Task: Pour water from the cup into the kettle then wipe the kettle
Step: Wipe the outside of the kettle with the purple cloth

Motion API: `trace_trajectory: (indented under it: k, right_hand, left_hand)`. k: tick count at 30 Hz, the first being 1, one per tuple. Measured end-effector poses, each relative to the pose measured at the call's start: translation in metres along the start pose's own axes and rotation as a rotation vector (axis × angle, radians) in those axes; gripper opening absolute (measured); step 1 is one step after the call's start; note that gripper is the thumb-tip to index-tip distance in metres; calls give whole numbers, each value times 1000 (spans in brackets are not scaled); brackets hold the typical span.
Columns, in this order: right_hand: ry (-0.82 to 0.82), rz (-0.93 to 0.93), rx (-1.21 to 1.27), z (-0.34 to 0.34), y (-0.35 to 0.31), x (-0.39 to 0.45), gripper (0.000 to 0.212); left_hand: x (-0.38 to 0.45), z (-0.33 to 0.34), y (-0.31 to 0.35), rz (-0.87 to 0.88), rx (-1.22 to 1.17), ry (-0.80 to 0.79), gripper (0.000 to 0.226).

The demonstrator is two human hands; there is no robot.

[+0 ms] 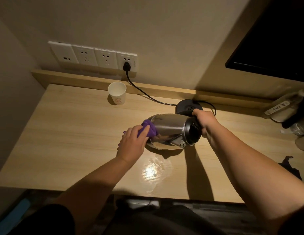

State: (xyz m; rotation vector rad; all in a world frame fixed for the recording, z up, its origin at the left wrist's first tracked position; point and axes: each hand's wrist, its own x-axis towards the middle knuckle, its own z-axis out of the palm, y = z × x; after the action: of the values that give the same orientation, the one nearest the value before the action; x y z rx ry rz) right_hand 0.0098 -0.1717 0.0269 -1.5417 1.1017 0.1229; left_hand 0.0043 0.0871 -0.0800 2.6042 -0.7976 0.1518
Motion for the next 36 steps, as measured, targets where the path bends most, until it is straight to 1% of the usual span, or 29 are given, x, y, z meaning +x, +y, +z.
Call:
trace_trajectory:
  k: [3,4,7,10,13,15,18,21,24,26,28,30,31,33,36]
  right_hand:
    - [22,17,-19,2,-2,0,25]
    - [26,23,-24,3,-3,0,25]
    - [23,39,-49,5,-4,1,25]
    - [19,62,-95,7,-5,-2,24]
    - [15,82,-132,6,-7,-3,20]
    - [6,99,-154,5,-7,-4,18]
    - [3,111,-165,2,-9,-2,16]
    - [0,74,-195,3,-14,1,18]
    - [15,29,-201,2,-16,4,21]
    - [14,33,-187,2,-14,4,19]
    - [13,24,-138,2,-10,5,19]
    - [11,-12,-99,1,-5,5,17]
    - [-3,-44,-95,1,-3,5,15]
    - [-48,-127,-107,1,0,4,15]
    - [-114,-277,-180,3,1,-2,27]
  left_hand:
    - [6,-7,6,-59,1,-8,49]
    - [8,-10,12,-51,-14,7,49]
    - [7,-14,41,79,-74,67,53]
    - [6,-15,58,204,-75,116,57]
    - [1,-10,46,293,-78,100,69]
    - [-7,-5,31,300,-61,63,77]
    - [-23,1,12,266,8,5,82]
    - [-36,7,-5,245,100,-108,83]
    - [-36,8,-16,185,113,-156,78]
    - [-34,5,-16,121,-1,-145,64]
    - [-25,-6,-12,-38,-220,-149,45]
    - [-6,-19,-6,-244,-441,-139,40]
    - [7,-25,-2,-316,-518,-141,40]
    - [37,-36,7,-354,-588,-147,39]
    - [80,-45,15,-288,-516,-213,39]
